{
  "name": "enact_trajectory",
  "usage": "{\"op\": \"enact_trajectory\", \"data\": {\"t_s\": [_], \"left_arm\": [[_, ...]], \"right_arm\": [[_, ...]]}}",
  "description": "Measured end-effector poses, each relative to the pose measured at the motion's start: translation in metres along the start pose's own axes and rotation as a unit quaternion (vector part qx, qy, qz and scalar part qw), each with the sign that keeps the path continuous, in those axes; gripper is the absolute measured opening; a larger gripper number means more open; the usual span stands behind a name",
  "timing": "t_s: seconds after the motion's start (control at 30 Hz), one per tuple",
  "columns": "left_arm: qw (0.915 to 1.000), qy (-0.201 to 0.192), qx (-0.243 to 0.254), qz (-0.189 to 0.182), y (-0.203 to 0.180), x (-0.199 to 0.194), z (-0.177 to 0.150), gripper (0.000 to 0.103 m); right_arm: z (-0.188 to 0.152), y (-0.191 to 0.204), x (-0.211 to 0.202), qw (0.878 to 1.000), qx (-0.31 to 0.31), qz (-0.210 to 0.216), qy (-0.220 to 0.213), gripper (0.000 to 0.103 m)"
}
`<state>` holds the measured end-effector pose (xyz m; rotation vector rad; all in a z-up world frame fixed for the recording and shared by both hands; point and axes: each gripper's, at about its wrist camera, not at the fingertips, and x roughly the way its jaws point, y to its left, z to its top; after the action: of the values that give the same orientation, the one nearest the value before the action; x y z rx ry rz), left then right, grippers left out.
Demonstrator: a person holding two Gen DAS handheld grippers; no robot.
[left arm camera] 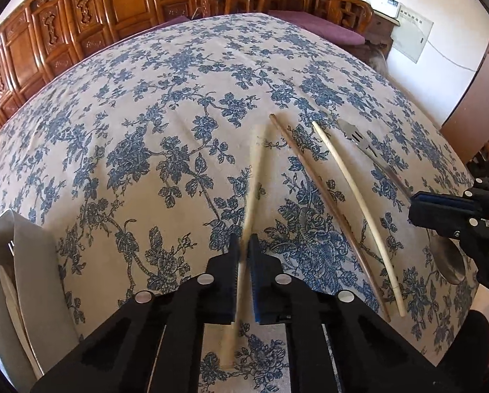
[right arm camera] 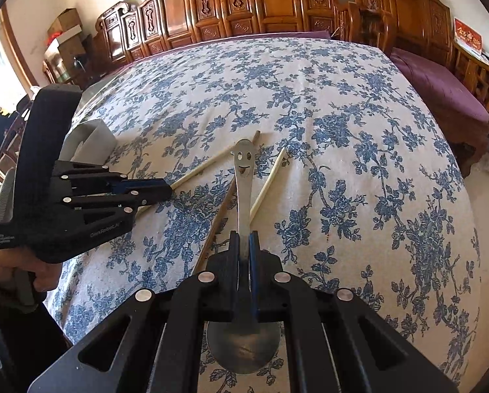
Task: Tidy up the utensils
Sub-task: 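Grasp a wooden chopstick with the left tool while the right tool holds the smiley spoon, then carry the chopstick into the grey tray and open the left tool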
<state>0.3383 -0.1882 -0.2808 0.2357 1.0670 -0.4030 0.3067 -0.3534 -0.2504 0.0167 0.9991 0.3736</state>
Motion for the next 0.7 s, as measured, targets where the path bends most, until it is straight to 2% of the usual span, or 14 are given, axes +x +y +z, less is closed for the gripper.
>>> {"op": "enact_trajectory", "data": {"t_s": [0.17, 0.5, 0.7], "left_arm": [[0.9999, -0.005, -0.009, 0.011, 0.007, -0.012, -0.009, 0.004], [0.9984, -0.04, -0.028, 0.029, 0.027, -0.074, -0.028, 0.004], [0.9973, -0.054, -0.035, 0.036, 0.04, -0.097, -0.036, 0.004]], "right_arm": [[0.001, 0.007, -0.001, 1.0, -0.005, 0.005, -0.002, 0.008], [0.009, 0.04, -0.015, 0.999, -0.035, 0.023, -0.015, 0.007], [0.016, 0.057, -0.022, 0.998, -0.046, 0.021, -0.024, 0.007]]}}
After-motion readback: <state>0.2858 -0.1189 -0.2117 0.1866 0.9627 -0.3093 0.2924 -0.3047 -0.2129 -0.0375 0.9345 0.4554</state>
